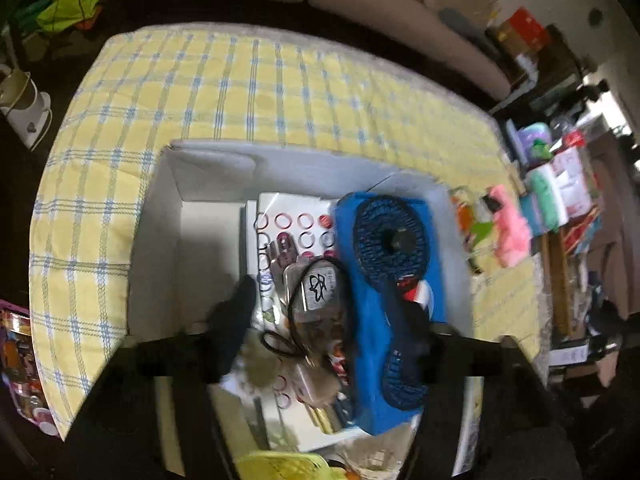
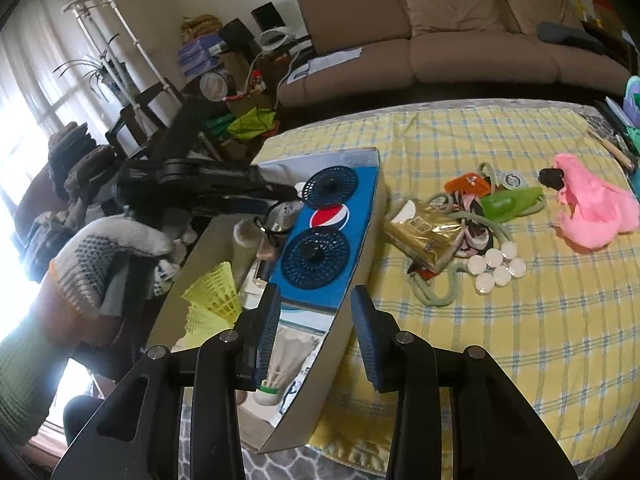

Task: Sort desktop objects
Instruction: 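Release the clear case into the box and withdraw both grippers, then grasp the gold snack pouch on the table with the left gripper, then carry the gold pouch toward the box with the left gripper while the right grasps the white caps, then lower the pouch and white caps into the box and open both grippers, then reach the left gripper to the green cord with pink strap and grasp it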

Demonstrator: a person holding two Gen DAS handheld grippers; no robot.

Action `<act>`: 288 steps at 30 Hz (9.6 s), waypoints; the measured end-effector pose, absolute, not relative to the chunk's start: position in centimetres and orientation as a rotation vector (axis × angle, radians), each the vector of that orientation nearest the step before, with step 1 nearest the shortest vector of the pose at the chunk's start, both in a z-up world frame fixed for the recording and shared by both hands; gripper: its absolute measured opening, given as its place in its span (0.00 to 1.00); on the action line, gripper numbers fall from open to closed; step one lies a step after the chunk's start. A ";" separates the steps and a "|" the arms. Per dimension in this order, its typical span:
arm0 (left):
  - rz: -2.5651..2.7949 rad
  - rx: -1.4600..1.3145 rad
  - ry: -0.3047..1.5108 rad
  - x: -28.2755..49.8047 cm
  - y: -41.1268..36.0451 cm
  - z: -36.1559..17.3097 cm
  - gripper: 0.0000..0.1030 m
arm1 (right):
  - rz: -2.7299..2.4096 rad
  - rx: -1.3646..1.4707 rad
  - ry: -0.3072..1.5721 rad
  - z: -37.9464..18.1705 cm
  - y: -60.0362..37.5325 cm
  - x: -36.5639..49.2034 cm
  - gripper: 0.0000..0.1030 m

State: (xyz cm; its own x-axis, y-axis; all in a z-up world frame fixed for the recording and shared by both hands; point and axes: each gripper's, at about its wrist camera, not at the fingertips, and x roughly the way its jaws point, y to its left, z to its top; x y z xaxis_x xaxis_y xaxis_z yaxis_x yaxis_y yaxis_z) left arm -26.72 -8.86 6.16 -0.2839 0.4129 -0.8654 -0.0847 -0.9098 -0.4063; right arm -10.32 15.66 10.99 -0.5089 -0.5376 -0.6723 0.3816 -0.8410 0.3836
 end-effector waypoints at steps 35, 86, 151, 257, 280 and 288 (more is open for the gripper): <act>2.280 -1.356 0.230 -12.3 4.5 12.2 1.00 | -2.614 1.101 -0.309 9.3 27.5 -5.6 0.85; 1.961 -1.447 0.405 -16.8 8.8 16.5 0.71 | -2.542 1.007 -0.224 6.5 29.6 -8.0 0.86; 2.089 -1.575 0.443 -8.6 1.7 7.9 0.79 | -2.215 0.962 0.234 11.4 16.9 -1.9 0.61; 2.407 -1.362 0.007 -5.5 1.2 11.6 1.00 | -2.529 1.063 -0.124 10.1 25.3 -4.9 0.81; 2.227 -1.460 0.749 -22.9 16.8 6.2 0.87 | -2.595 1.159 -0.195 6.3 32.1 -10.8 0.81; 2.159 -1.642 0.752 -26.7 19.2 1.6 0.74 | -2.591 1.165 -0.239 6.1 33.2 -11.0 0.81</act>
State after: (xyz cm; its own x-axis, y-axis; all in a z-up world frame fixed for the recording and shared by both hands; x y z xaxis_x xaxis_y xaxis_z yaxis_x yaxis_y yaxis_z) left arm -26.71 19.23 1.61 -0.2844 -0.0567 -0.9570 -0.5499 -0.8081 0.2113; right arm -11.04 33.25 6.12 -0.6311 -0.3275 -0.7032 0.1932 -0.9443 0.2665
